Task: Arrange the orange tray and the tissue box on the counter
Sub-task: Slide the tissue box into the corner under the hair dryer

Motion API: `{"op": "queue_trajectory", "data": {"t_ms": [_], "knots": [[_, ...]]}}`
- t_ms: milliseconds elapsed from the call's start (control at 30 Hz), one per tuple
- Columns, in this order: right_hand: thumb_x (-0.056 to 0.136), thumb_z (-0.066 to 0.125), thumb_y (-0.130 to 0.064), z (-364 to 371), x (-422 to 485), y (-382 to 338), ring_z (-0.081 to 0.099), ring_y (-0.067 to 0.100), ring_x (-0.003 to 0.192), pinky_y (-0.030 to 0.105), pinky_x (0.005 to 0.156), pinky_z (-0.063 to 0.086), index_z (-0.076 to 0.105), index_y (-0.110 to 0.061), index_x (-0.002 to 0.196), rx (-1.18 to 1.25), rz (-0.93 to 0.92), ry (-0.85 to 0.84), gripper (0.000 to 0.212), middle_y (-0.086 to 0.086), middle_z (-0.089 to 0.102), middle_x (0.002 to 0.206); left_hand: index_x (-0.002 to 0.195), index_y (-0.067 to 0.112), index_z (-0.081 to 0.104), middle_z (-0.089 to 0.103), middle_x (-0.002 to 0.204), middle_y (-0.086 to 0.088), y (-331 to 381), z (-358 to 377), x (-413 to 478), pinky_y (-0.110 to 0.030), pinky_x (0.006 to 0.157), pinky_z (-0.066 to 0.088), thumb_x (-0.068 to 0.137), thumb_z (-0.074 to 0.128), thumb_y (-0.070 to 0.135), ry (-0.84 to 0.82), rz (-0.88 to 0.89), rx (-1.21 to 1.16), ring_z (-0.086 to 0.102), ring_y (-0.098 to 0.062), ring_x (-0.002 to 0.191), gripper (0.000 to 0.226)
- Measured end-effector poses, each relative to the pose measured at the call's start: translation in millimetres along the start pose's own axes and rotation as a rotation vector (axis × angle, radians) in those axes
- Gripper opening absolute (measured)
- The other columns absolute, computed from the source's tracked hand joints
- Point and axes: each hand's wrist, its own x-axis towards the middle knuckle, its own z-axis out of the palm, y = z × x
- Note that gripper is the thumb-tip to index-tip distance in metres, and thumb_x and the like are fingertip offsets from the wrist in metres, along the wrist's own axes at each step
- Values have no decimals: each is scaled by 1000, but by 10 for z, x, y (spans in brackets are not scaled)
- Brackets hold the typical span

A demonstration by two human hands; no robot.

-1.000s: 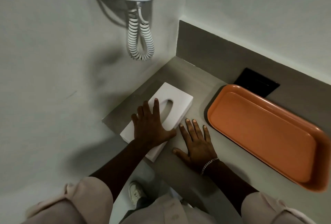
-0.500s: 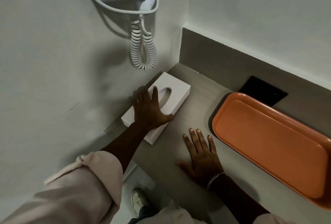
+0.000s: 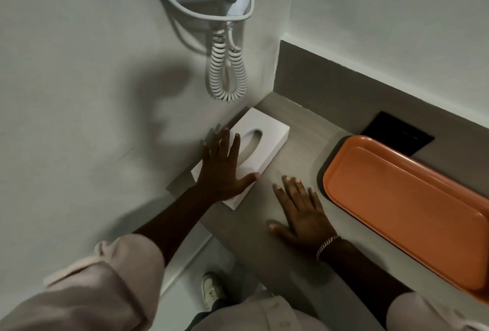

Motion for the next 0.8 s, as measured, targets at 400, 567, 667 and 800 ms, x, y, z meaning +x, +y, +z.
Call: {"op": "queue_trajectory", "data": {"t_ms": [400, 567, 667, 800], "knots": [[88, 24, -80, -341, 742, -188, -6, 27, 154, 58, 122, 10, 1, -31, 159, -120, -196, 75, 89, 6, -7, 167, 154, 24, 29, 21, 164, -17, -515, 137, -600, -64, 119, 21, 86, 42, 76, 82, 487, 126, 13, -40, 153, 87], [88, 24, -80, -370, 828, -133, -7, 26, 154, 54, 119, 6, 2, -32, 159, -134, -186, 76, 88, 5, -6, 168, 154, 28, 30, 24, 165, -12, -544, 145, -482, -63, 120, 20, 85, 42, 77, 88, 492, 98, 15, -38, 153, 85], [87, 23, -81, -408, 923, -87, -10, 26, 154, 55, 120, 6, 4, -31, 159, -123, -159, 46, 89, 6, -8, 168, 154, 30, 27, 22, 165, -11, -558, 134, -346, -62, 120, 18, 85, 40, 78, 69, 485, 92, 14, -37, 154, 86], [85, 18, -83, -455, 1069, 0, -19, 23, 151, 53, 121, 2, -10, -36, 156, -143, -135, 23, 89, 2, -19, 165, 155, 30, 26, 21, 165, -12, -586, 124, -138, -62, 120, 18, 84, 39, 78, 41, 486, 111, 14, -37, 154, 86]]}}
